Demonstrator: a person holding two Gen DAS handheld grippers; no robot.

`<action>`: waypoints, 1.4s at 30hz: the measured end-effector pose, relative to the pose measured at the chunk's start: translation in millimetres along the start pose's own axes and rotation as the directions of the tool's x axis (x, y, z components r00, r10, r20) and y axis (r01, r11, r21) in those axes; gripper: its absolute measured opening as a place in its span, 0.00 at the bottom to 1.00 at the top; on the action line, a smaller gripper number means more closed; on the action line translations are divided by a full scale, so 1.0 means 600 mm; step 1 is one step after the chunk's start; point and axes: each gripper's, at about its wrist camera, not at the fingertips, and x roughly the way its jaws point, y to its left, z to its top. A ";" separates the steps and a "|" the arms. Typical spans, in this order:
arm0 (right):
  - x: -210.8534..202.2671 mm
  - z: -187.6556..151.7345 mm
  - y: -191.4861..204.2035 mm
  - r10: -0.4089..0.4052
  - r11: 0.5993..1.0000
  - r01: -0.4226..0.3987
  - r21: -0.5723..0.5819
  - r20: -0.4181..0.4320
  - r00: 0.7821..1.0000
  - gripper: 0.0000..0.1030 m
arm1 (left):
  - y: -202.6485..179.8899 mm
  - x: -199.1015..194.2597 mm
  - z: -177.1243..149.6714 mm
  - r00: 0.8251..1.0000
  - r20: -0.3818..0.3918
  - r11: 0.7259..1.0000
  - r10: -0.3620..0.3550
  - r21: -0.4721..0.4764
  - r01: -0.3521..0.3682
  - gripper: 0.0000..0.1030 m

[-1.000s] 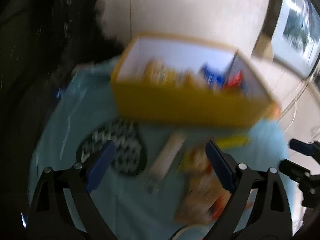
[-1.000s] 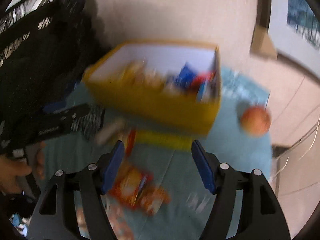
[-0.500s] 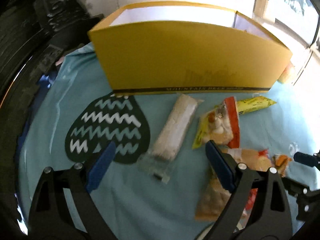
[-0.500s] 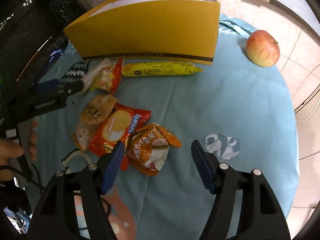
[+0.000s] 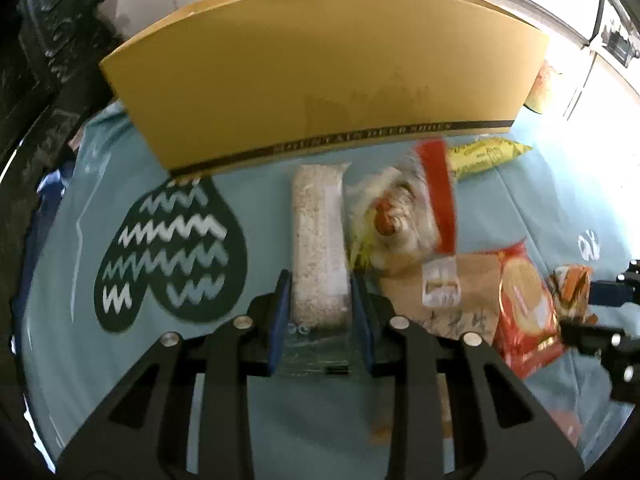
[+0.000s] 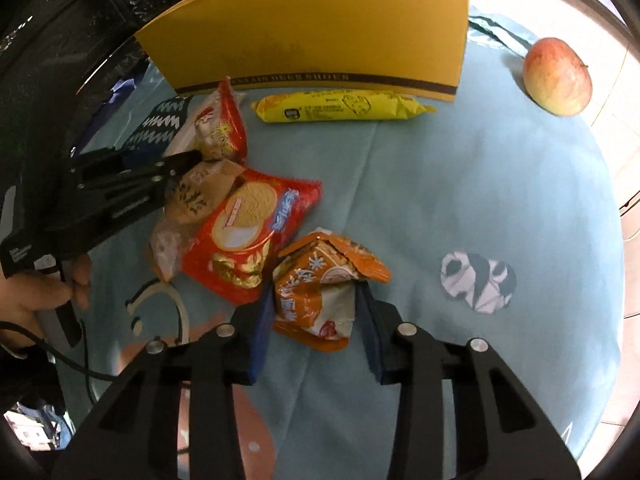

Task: Organize snacks
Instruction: 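Lift the rice-cake packet and orange packet and carry them over the box, then open both grippers to drop the two packets into the yellow box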

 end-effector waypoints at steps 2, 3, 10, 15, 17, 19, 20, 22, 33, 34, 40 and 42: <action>-0.011 -0.004 -0.004 0.012 1.000 -0.012 0.014 0.014 1.000 0.38 | 0.012 -0.008 -0.008 1.000 0.000 0.999 -0.008 -0.033 0.008 0.28; -0.020 -0.005 -0.006 0.017 1.000 -0.018 0.020 0.027 0.999 0.38 | 0.017 -0.012 -0.011 1.000 0.003 0.999 -0.012 -0.051 0.012 0.28; -0.075 -0.002 -0.011 0.032 0.999 -0.035 0.025 0.102 0.994 0.38 | 0.028 -0.064 -0.025 0.998 0.054 0.991 -0.015 -0.131 0.022 0.28; -0.139 0.011 -0.010 0.050 0.999 -0.052 0.007 0.197 0.979 0.38 | 0.036 -0.121 -0.017 0.994 0.111 0.983 -0.005 -0.181 0.025 0.28; -0.162 0.026 -0.011 0.053 0.998 -0.056 0.003 0.233 0.971 0.38 | 0.039 -0.139 -0.008 0.991 0.131 0.981 -0.003 -0.191 0.028 0.28; -0.192 0.039 -0.015 0.057 0.998 -0.062 0.009 0.274 0.960 0.38 | 0.041 -0.163 0.006 0.988 0.154 0.981 -0.006 -0.193 0.036 0.28; -0.201 0.044 -0.016 0.058 0.998 -0.065 0.012 0.286 0.956 0.38 | 0.041 -0.174 0.012 0.986 0.165 0.981 -0.008 -0.191 0.040 0.28; -0.230 0.054 -0.019 0.063 0.997 -0.073 0.020 0.324 0.944 0.38 | 0.038 -0.198 0.027 0.982 0.188 0.982 -0.015 -0.183 0.050 0.28; -0.317 0.125 -0.006 0.067 0.998 -0.057 -0.036 0.465 0.883 0.38 | 0.012 -0.300 0.115 0.944 0.329 0.989 -0.008 -0.139 0.057 0.28; -0.322 0.136 -0.004 0.067 0.998 -0.054 -0.043 0.474 0.878 0.38 | 0.011 -0.302 0.123 0.942 0.334 0.989 -0.007 -0.139 0.057 0.28; -0.331 0.215 0.003 0.051 0.996 -0.007 -0.087 0.517 0.855 0.38 | 0.016 -0.292 0.207 0.933 0.359 0.989 -0.004 -0.134 0.056 0.28; -0.325 0.246 0.000 0.039 0.996 0.008 -0.087 0.523 0.852 0.38 | 0.016 -0.279 0.232 0.932 0.362 0.991 0.003 -0.123 0.045 0.28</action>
